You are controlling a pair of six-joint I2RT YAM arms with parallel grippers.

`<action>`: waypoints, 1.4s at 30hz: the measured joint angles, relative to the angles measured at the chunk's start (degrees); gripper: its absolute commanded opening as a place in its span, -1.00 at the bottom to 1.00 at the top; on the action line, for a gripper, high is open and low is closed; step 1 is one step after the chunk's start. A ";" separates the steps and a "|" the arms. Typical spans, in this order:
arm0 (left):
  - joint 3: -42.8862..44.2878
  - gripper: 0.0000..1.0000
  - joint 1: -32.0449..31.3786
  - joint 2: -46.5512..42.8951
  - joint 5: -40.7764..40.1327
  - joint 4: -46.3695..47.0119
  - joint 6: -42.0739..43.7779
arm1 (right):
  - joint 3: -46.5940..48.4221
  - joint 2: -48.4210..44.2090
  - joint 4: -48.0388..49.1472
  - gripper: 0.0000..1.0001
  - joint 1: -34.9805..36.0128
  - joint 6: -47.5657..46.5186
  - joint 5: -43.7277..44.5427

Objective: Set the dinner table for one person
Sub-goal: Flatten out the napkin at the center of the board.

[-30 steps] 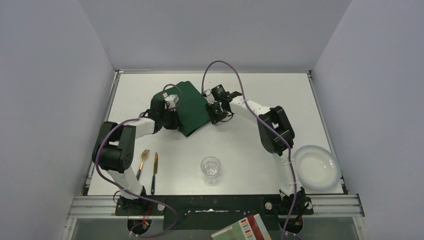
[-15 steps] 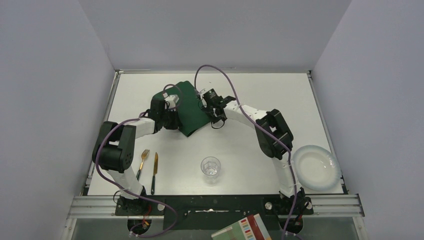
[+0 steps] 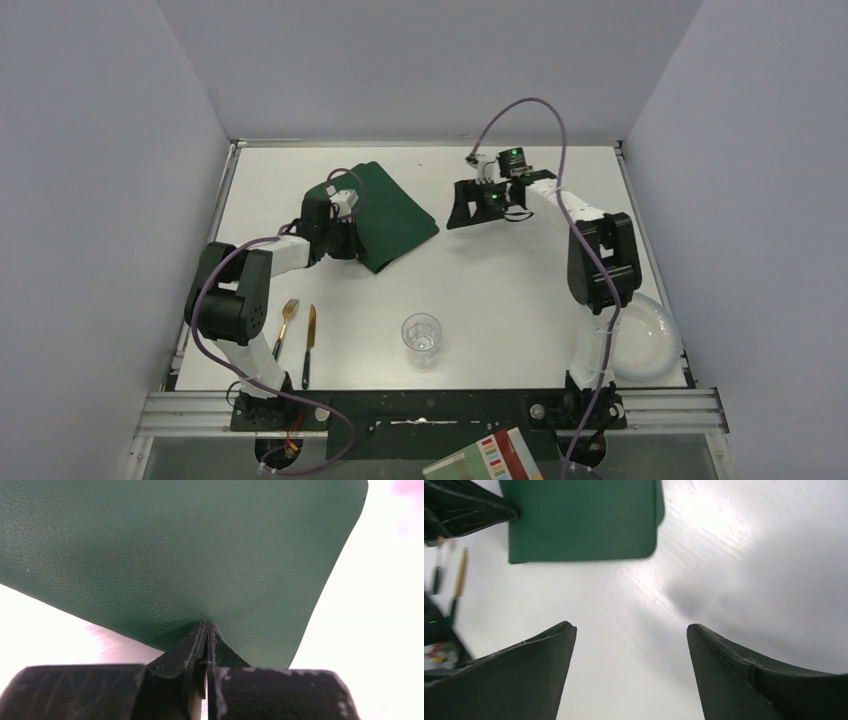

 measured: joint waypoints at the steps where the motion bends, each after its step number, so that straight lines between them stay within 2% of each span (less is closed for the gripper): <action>1: 0.00 -1.00 0.00 0.00 -0.02 0.04 -0.02 | -1.81 -1.01 -0.07 0.71 -2.54 0.87 -3.02; 4: 0.00 -1.00 -0.02 0.00 -0.11 0.09 -0.13 | -5.86 -2.71 -0.37 0.72 -7.74 3.91 -11.61; 8: -0.09 -1.00 -0.07 0.02 -0.37 0.28 -0.68 | -11.15 -3.13 2.03 0.76 -5.44 8.15 -18.08; 12: -0.22 -1.00 -0.11 0.02 -0.68 0.48 -1.05 | -16.83 -4.61 5.33 0.86 -1.27 14.62 -18.10; 13: -0.28 -1.00 -0.13 0.02 -0.76 0.55 -1.05 | -16.92 -4.72 5.77 0.99 -0.33 15.37 -18.01; 15: -0.31 -1.00 -0.13 0.02 -0.90 0.61 -1.05 | -16.70 -4.83 8.13 0.95 1.07 15.76 -17.31; 23: -0.33 -1.00 -0.17 0.02 -1.14 0.70 -1.01 | -14.99 -5.40 19.19 0.95 0.26 19.89 -6.36; 30: -0.37 -1.00 -0.31 0.02 -1.75 0.76 -0.94 | -12.81 -7.67 16.02 0.95 0.22 30.03 17.97; 32: -0.37 -1.00 -0.37 0.02 -1.95 0.79 -0.94 | -14.14 -10.47 15.52 0.95 -0.09 33.55 21.20; 34: -0.37 -1.00 -0.42 0.02 -2.14 0.79 -0.92 | -16.72 -13.40 16.46 0.95 -0.81 37.51 20.72; 36: -0.35 -1.00 -0.46 0.02 -2.34 0.79 -0.90 | -21.51 -15.63 20.96 0.95 -2.67 41.86 17.16; 38: -0.35 -1.00 -0.46 0.02 -2.40 0.74 -0.90 | -29.18 -16.33 29.66 0.95 -4.94 47.69 12.20; 41: -0.31 -1.00 -0.48 0.02 -2.80 0.74 -0.76 | -43.78 -13.66 48.48 0.95 -6.78 58.03 7.98; 42: -0.31 -1.00 -0.46 0.00 -3.06 0.79 -0.70 | -48.00 -12.59 58.82 0.95 -6.49 61.35 5.44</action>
